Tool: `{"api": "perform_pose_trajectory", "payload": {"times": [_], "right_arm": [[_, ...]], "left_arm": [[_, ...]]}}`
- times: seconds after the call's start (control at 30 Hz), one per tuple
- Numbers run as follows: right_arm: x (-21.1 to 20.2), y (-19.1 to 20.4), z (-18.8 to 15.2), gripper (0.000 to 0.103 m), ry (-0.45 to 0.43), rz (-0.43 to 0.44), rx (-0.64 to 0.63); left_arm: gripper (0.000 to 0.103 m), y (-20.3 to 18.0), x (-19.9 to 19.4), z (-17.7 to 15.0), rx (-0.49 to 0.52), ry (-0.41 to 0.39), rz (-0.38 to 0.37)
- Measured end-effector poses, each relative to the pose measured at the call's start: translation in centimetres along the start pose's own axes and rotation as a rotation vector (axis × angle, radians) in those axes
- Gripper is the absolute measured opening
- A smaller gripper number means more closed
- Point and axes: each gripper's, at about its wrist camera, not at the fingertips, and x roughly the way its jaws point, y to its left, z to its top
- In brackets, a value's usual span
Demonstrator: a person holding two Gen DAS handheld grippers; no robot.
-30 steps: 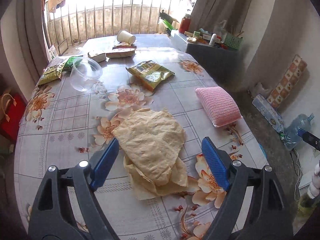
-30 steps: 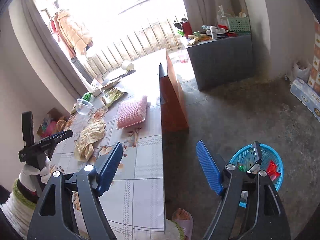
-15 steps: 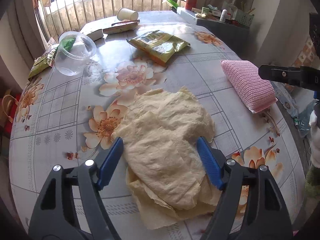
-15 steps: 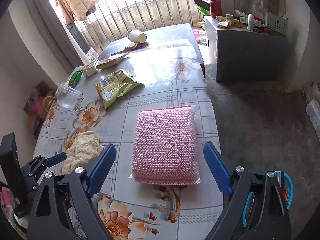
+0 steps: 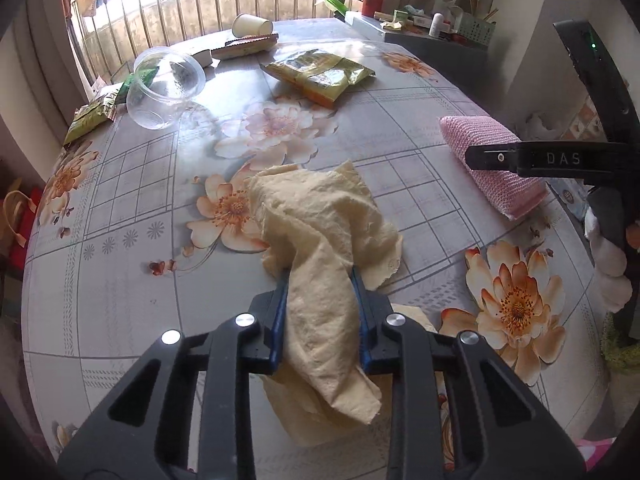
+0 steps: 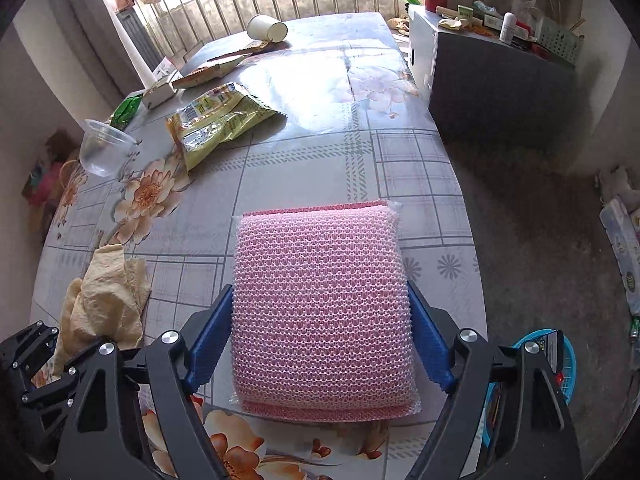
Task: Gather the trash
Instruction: 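Grasp the tan cloth with the left tool while the right tool grasps the pink pad, then carry the tan cloth and pink pad to the basket and release both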
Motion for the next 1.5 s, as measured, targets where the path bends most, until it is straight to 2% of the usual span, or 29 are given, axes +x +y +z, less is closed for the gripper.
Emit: {"api": "perform_pose_trajectory", "payload": {"times": [0.27, 0.4, 0.5, 0.67, 0.9, 0.97, 1.0, 1.5], "right_arm": [[-4.3, 2.6, -9.9, 0.079, -0.026, 0.064, -0.064], [-6.9, 2.9, -14.8, 0.080, -0.068, 0.076, -0.073], [-8.1, 2.7, -16.8, 0.082, -0.071, 0.092, -0.069], [-8.9, 2.4, -18.4, 0.088, -0.086, 0.141, -0.065], [-9.3, 2.9, -19.6, 0.089, -0.104, 0.094, -0.087], [-9.4, 2.9, -19.9, 0.086, -0.111, 0.074, -0.084], [-9.4, 2.9, -20.0, 0.081, -0.114, 0.058, -0.081], [-10.3, 2.7, -20.2, 0.078, -0.117, 0.079, -0.048]], "left_arm": [[0.023, -2.7, -4.1, -6.5, 0.014, -0.001, -0.047], [0.023, -4.1, -6.2, -10.0, 0.039, -0.014, -0.018], [0.023, -4.7, -7.4, -12.0, 0.028, -0.017, -0.008], [0.023, -5.8, -8.1, -13.1, 0.028, -0.043, 0.059], [0.023, -6.1, -8.2, -13.3, 0.014, -0.052, 0.092], [0.023, -6.2, -8.1, -13.3, 0.017, -0.051, 0.098], [0.023, -6.2, -8.2, -13.3, 0.017, -0.052, 0.099], [0.020, -6.3, -8.4, -13.2, 0.008, -0.060, 0.099]]}}
